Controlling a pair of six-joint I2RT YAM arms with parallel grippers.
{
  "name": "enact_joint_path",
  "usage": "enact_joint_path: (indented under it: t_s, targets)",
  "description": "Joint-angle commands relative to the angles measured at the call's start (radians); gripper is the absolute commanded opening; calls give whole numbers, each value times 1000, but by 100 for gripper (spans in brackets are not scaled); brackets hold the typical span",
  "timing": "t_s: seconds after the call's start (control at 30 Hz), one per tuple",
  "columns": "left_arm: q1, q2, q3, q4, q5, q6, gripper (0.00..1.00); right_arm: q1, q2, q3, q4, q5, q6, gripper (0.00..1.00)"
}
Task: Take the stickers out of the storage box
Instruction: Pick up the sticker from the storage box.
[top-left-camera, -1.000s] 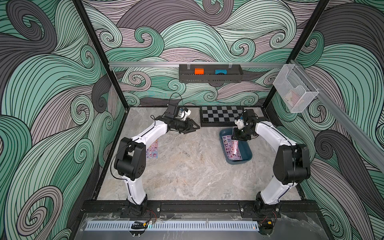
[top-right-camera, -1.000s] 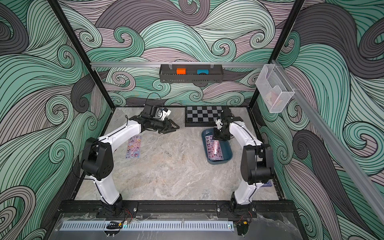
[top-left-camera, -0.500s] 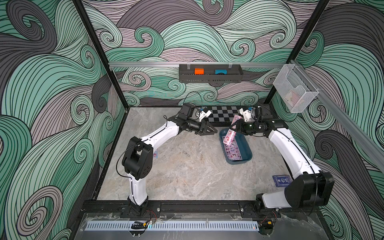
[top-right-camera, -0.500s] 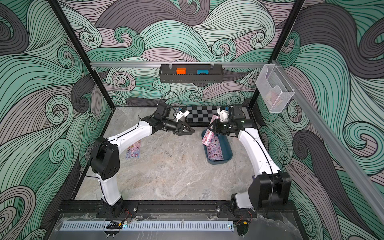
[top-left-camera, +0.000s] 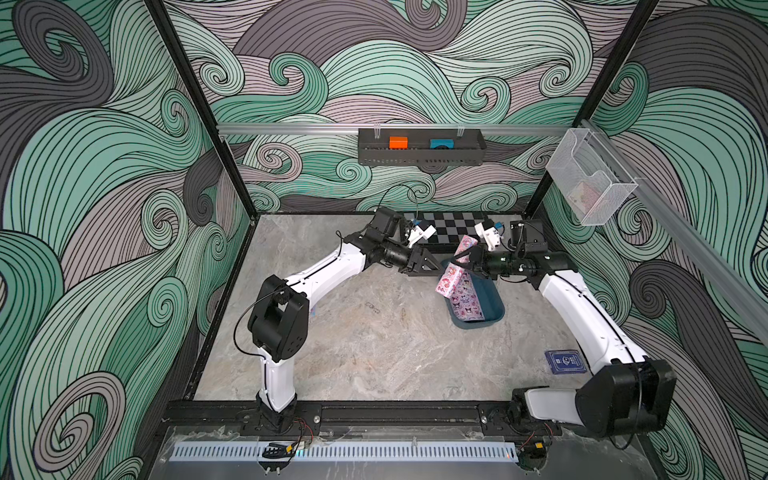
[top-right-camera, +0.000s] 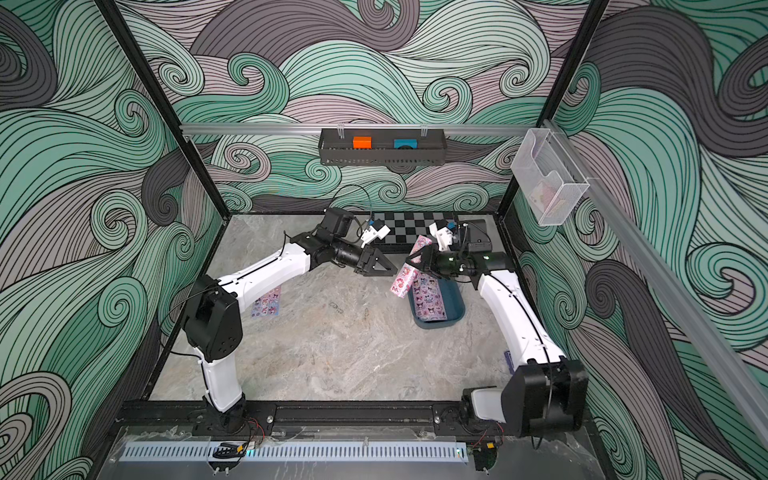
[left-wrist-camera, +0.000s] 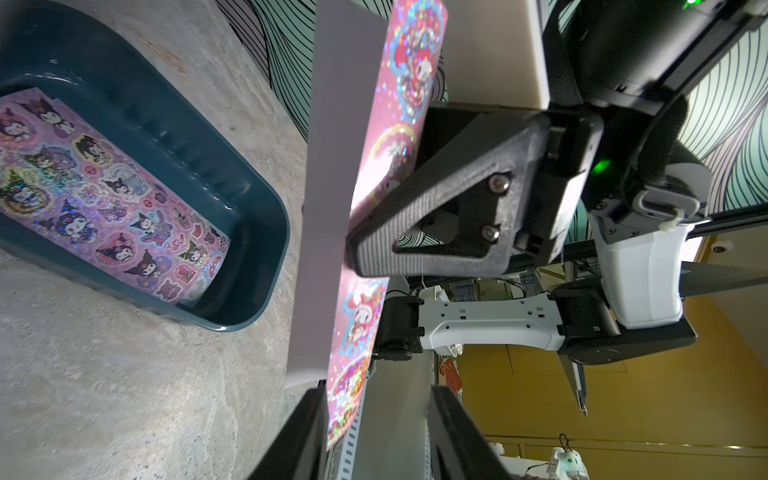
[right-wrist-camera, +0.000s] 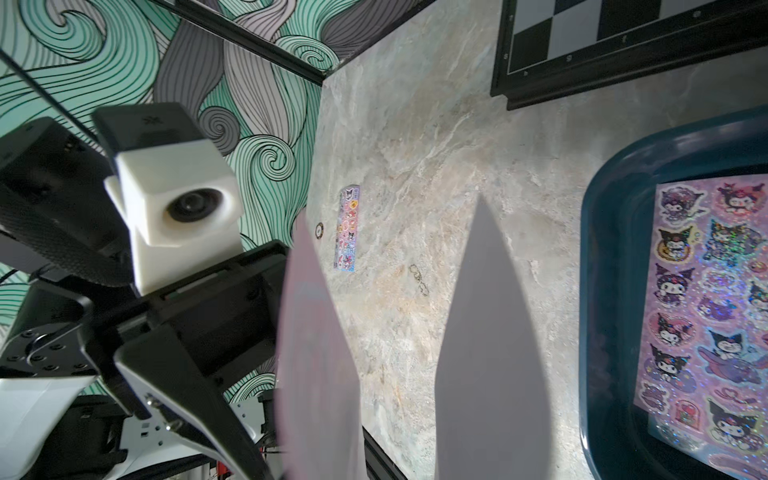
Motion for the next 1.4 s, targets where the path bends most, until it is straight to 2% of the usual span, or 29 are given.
enact_joint_path:
  t_s: [0.0,0.43,0.5,0.57,0.67,0.8,0.87,1.03,1.13,1.23,1.37]
  targets:
    - [-19,18,36,-54,-3,47,44,-3,-26,-13,39,-71,20,35]
    - [-37,26,44,-26,34,31,43,-2,-4,-22,62,-76,30,35]
    - [-38,30,40,0,43,14,39,-3,-2,-29,79,-79,40,35]
    - [-38,32,31,44,55,-17,30,1,1,-40,104,-86,58,35]
    - [-38,43,26,77,63,-44,24,13,5,-44,124,-78,70,35]
    - [-36,44,26,84,61,-53,9,15,6,-50,137,-68,75,36]
    - [-33,40,26,84,58,-54,0,15,2,-54,138,-52,73,40]
    - [-10,17,-5,115,27,-83,0,7,-31,-80,188,-20,101,62]
    - [14,-3,-43,167,19,-125,0,-7,-59,-125,271,-23,163,70]
    - [37,-26,-88,246,19,-183,0,-15,-69,-182,420,-52,254,75]
    - [59,-49,-118,302,15,-235,0,-15,-49,-280,719,-122,462,79]
